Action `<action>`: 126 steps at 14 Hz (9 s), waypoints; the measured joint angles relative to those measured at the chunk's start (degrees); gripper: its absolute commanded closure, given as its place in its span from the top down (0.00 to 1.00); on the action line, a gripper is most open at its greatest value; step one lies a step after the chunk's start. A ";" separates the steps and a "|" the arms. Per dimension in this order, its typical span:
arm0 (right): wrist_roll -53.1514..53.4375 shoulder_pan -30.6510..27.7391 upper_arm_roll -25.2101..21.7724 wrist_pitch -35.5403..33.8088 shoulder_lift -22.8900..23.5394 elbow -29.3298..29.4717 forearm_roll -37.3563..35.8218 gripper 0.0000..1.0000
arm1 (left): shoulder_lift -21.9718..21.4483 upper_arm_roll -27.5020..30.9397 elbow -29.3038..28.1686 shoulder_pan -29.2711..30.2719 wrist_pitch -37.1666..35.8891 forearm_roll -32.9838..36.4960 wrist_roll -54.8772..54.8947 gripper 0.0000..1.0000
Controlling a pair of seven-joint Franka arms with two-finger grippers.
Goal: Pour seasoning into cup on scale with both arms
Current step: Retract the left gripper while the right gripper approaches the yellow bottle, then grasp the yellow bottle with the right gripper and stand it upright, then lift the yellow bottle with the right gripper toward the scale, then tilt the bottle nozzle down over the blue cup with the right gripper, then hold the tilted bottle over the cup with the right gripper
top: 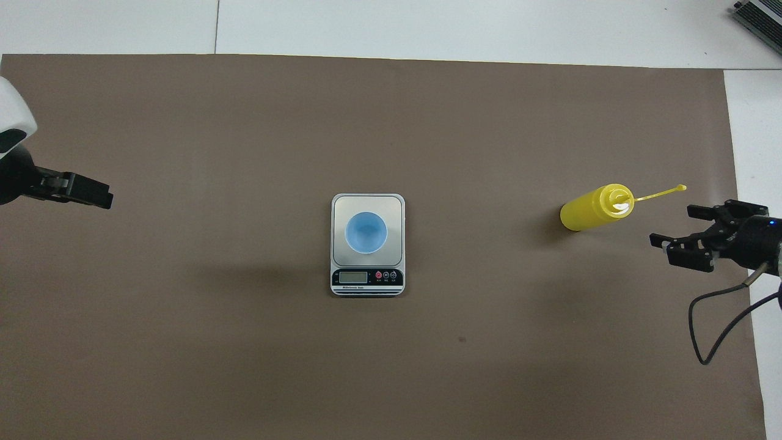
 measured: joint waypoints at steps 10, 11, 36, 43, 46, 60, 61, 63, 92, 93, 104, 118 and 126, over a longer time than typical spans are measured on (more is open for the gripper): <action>-39.49 -2.15 0.15 2.43 9.91 -4.48 30.56 1.00 | -4.17 -1.47 1.55 1.13 -6.52 0.00 -4.70 1.00; -40.05 -1.60 0.21 2.43 9.98 -4.48 32.37 1.00 | -4.36 -1.47 1.75 1.13 -6.99 0.00 -4.98 1.00; -59.38 2.60 0.40 -2.73 21.57 -0.93 56.88 0.00 | -4.66 -0.67 1.44 -3.65 -6.59 0.00 -6.04 1.00; -51.44 7.82 0.53 7.83 15.16 0.60 49.90 0.00 | -4.66 -0.84 0.66 -3.54 -6.59 0.00 -6.06 1.00; -44.26 10.89 0.61 10.77 11.97 0.60 44.17 0.00 | -4.66 -0.84 0.66 -3.53 -6.57 0.00 -6.06 1.00; -19.86 28.90 0.90 28.43 11.15 3.14 20.01 0.00 | -4.66 -0.79 0.61 -2.61 -6.58 0.00 -6.08 1.00; -17.84 30.74 0.93 30.27 11.40 3.15 18.99 0.00 | -4.66 -0.72 0.60 -2.46 -6.58 0.00 -6.08 1.00; -13.56 33.92 0.98 32.36 11.91 3.70 18.29 0.00 | -4.66 -0.69 0.57 -2.22 -6.58 0.00 -6.08 1.00; 31.64 47.62 1.29 2.28 22.71 23.48 -79.10 0.00 | -4.66 -0.79 0.51 -1.99 -6.59 0.00 -6.08 1.00; 31.64 48.25 1.29 1.01 22.70 23.51 -80.78 0.00 | -4.66 -0.79 0.51 -1.99 -6.59 0.00 -6.08 1.00; 46.44 53.97 1.32 -2.47 22.49 20.57 -101.00 0.00 | -4.66 -0.79 0.51 -1.99 -6.59 0.00 -6.07 1.00; 55.71 59.90 1.32 -13.19 21.07 16.39 -115.18 0.00 | -4.66 -0.79 0.50 -1.99 -6.59 0.00 -6.08 1.00; 56.74 64.37 1.11 -20.07 21.15 15.47 -116.60 0.00 | -4.66 -0.79 0.50 -1.99 -6.59 0.00 -6.08 1.00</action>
